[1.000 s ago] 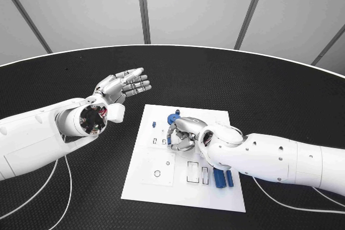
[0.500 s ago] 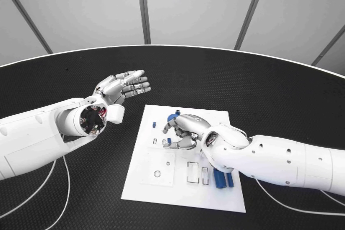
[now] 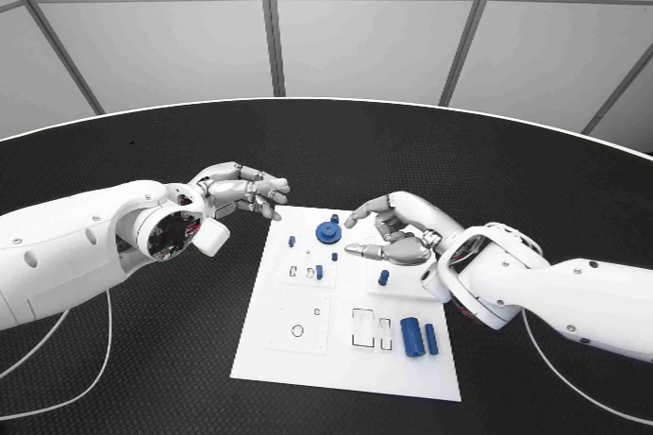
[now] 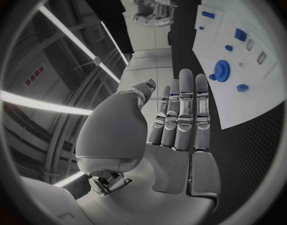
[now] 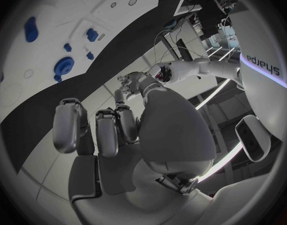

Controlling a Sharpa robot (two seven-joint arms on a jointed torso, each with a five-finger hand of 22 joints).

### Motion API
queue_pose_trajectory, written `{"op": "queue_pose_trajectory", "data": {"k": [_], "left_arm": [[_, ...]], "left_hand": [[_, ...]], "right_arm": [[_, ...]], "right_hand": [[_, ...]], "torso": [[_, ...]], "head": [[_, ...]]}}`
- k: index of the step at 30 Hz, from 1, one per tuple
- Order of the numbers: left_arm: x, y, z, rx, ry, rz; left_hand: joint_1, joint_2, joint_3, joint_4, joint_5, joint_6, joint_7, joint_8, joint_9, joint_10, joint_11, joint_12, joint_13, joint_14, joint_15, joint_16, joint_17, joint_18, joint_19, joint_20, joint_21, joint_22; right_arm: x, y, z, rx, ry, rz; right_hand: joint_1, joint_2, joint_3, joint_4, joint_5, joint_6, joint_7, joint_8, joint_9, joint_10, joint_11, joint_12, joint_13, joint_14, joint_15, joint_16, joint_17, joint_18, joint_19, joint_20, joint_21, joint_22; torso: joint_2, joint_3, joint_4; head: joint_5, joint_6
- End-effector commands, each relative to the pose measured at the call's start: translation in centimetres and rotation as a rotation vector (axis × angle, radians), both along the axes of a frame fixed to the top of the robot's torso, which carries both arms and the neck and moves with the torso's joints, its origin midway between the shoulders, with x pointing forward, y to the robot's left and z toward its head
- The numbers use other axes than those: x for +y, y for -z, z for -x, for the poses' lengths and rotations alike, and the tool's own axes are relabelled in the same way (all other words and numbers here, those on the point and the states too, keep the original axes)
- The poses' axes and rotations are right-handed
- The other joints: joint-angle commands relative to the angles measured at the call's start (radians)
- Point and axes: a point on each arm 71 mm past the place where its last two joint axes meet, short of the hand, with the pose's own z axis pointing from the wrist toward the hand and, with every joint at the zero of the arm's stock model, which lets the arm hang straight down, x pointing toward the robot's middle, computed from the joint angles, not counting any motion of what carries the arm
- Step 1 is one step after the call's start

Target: Assemble the parts on the task board

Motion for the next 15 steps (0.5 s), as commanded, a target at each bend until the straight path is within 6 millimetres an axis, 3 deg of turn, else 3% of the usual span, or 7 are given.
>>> {"op": "queue_pose_trajectory", "data": {"k": [1, 3, 5, 8, 11, 12, 15], "left_arm": [[-0.1, 0.8, 0.0, 0.018, 0.065, -0.187], [-0.3, 1.1, -0.1, 0.035, 0.09, -0.252], [-0.7, 1.5, -0.1, 0.057, 0.119, -0.309], [-1.4, 1.9, 0.1, 0.085, 0.162, -0.377], [-2.2, 2.3, 0.1, 0.119, 0.2, -0.458], [-2.5, 2.6, 0.2, 0.144, 0.218, -0.492], [-3.4, 3.2, 0.2, 0.205, 0.257, -0.587]], "left_hand": [[-0.01, -0.002, -0.007, 0.019, -0.002, 0.008, -0.016, 0.015, 0.021, 0.035, -0.019, 0.02, 0.032, 0.062, -0.02, 0.149, 0.088, 0.014, 0.071, -0.037, 0.06, 0.028], [0.005, 0.001, -0.01, 0.034, -0.001, 0.008, -0.027, 0.038, 0.062, 0.054, -0.037, 0.072, 0.107, 0.055, -0.037, 0.374, 0.282, 0.011, 0.124, -0.074, 0.155, 0.078], [0.023, 0.006, -0.003, 0.027, -0.003, 0.017, -0.038, 0.059, 0.082, 0.06, -0.045, 0.097, 0.136, 0.147, -0.049, 0.606, 0.619, 0.013, 0.166, -0.087, 0.207, 0.106], [0.029, 0.007, 0.011, 0.039, 0.0, -0.012, -0.039, 0.093, 0.129, 0.015, -0.048, 0.15, 0.215, 0.133, -0.049, 0.681, 0.7, 0.012, 0.2, -0.101, 0.322, 0.173], [0.02, 0.007, 0.011, 0.058, -0.003, -0.04, -0.045, 0.135, 0.175, -0.01, -0.051, 0.221, 0.294, 0.171, -0.054, 0.773, 0.853, -0.015, 0.256, -0.103, 0.497, 0.384], [-0.003, 0.013, 0.004, 0.084, -0.003, -0.049, -0.05, 0.153, 0.193, -0.01, -0.054, 0.26, 0.33, 0.213, -0.058, 0.83, 0.968, -0.038, 0.315, -0.107, 0.608, 0.545], [-0.105, 0.05, -0.014, 0.094, -0.006, -0.075, -0.052, 0.194, 0.233, -0.032, -0.056, 0.322, 0.392, 0.223, -0.061, 0.841, 0.994, -0.041, 0.329, -0.113, 0.637, 0.575]], "right_arm": [[-3.5, -0.2, -0.5, 0.061, 0.103, -0.04], [-4.7, -0.3, -0.7, 0.078, 0.141, -0.05], [-5.9, -0.3, -0.8, 0.091, 0.176, -0.054], [-6.9, -0.3, -1.0, 0.101, 0.206, -0.055], [-7.6, -0.3, -1.1, 0.109, 0.228, -0.052], [-7.8, -0.2, -1.2, 0.112, 0.234, -0.051], [-8.2, -0.1, -1.4, 0.121, 0.25, -0.046]], "right_hand": [[0.008, -0.006, -0.002, 0.008, 0.008, 0.009, 0.002, 0.006, 0.001, -0.007, -0.002, -0.007, 0.088, 0.071, -0.006, -0.003, 0.129, 0.007, -0.006, -0.001, -0.007, 0.037], [0.008, -0.007, -0.002, 0.01, 0.011, 0.011, 0.001, 0.007, 0.001, -0.007, -0.002, -0.007, 0.088, 0.071, -0.006, -0.003, 0.129, 0.007, -0.006, -0.002, -0.008, 0.036], [0.008, -0.009, -0.003, 0.012, 0.018, 0.012, 0.0, 0.009, 0.001, -0.007, -0.003, -0.009, 0.086, 0.07, -0.008, -0.005, 0.127, 0.008, -0.007, -0.004, -0.012, 0.033], [0.006, -0.011, -0.004, 0.014, 0.02, 0.013, -0.001, 0.01, 0.001, -0.006, -0.004, -0.009, 0.086, 0.07, -0.008, -0.007, 0.123, 0.008, -0.008, -0.004, -0.015, 0.031], [0.006, -0.012, -0.005, 0.016, 0.022, 0.014, -0.002, 0.011, 0.001, -0.006, -0.005, -0.009, 0.086, 0.069, -0.009, -0.008, 0.122, 0.009, -0.008, -0.005, -0.017, 0.029], [0.006, -0.012, -0.005, 0.016, 0.022, 0.014, -0.002, 0.011, 0.001, -0.006, -0.005, -0.009, 0.086, 0.069, -0.009, -0.008, 0.122, 0.009, -0.008, -0.005, -0.017, 0.029], [0.006, -0.012, -0.005, 0.016, 0.022, 0.014, -0.002, 0.011, 0.001, -0.006, -0.005, -0.009, 0.086, 0.069, -0.009, -0.008, 0.122, 0.009, -0.008, -0.005, -0.017, 0.029]], "torso": [[-0.019, 0.0043, -0.0098], [-0.022, 0.0052, -0.0105], [-0.026, 0.0067, -0.0108], [-0.034, 0.0089, -0.0106], [-0.038, 0.0099, -0.0084], [-0.04, 0.0106, -0.0073], [-0.043, 0.0134, -0.0053]], "head": [[0.004, -0.002], [0.005, -0.002], [0.007, -0.002], [0.008, -0.006], [0.008, -0.01], [0.008, -0.012], [0.011, -0.015]]}}
